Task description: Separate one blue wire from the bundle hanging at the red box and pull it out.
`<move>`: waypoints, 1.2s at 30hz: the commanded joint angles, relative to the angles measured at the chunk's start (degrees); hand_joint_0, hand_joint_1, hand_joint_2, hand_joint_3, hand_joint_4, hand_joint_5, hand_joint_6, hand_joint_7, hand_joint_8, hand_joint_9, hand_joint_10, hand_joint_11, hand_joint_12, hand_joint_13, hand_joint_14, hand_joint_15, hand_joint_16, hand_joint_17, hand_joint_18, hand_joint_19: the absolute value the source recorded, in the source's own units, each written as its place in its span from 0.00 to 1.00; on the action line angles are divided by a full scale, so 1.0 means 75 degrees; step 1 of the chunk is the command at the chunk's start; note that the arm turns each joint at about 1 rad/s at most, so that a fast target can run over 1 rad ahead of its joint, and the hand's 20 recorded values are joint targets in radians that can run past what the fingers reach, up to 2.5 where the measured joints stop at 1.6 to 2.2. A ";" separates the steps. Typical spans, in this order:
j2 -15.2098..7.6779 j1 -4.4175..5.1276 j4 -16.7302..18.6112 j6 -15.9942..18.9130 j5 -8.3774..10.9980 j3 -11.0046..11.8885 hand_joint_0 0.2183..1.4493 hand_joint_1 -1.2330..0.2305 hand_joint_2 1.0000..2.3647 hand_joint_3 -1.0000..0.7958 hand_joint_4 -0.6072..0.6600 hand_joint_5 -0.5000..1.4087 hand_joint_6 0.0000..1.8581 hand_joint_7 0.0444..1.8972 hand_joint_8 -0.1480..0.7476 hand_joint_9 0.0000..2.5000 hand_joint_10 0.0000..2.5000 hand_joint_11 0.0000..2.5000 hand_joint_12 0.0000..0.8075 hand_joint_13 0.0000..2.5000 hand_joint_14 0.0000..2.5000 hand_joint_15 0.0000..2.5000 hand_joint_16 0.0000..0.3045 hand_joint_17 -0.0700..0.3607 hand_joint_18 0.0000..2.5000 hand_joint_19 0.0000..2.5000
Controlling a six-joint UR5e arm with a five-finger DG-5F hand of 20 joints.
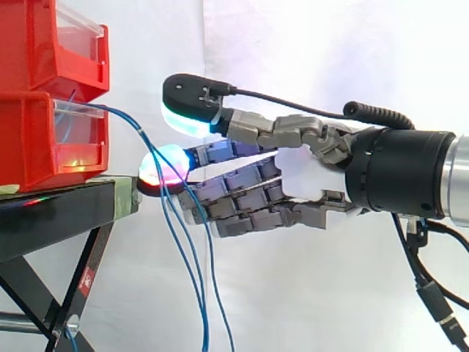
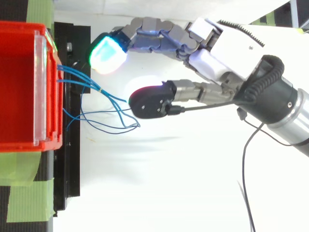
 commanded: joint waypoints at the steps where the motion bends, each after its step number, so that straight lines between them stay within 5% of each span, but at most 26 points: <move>1: -0.0030 0.0138 0.0090 -0.0096 0.0202 0.0046 0.24 0.38 0.00 0.28 0.72 0.17 0.27 0.51 0.54 0.21 0.00 0.10 0.52 0.12 0.00 0.08 0.21 0.49 0.07 0.04; 17: -0.0042 0.0536 0.0102 -0.0155 0.0741 0.0046 0.26 0.38 0.00 0.28 0.73 0.18 0.27 0.53 0.54 0.23 0.00 0.10 0.51 0.14 0.00 0.09 0.20 0.48 0.10 0.04; 27: -0.0042 0.0571 0.0079 -0.0213 0.0881 0.0222 0.26 0.37 0.00 0.28 0.73 0.18 0.27 0.53 0.54 0.23 0.00 0.11 0.51 0.15 0.00 0.09 0.20 0.48 0.10 0.05; 36: -0.0042 0.0641 0.0419 -0.0764 0.1174 0.0234 0.27 0.37 0.00 0.28 0.74 0.18 0.27 0.54 0.54 0.24 0.00 0.11 0.52 0.15 0.00 0.09 0.20 0.48 0.12 0.06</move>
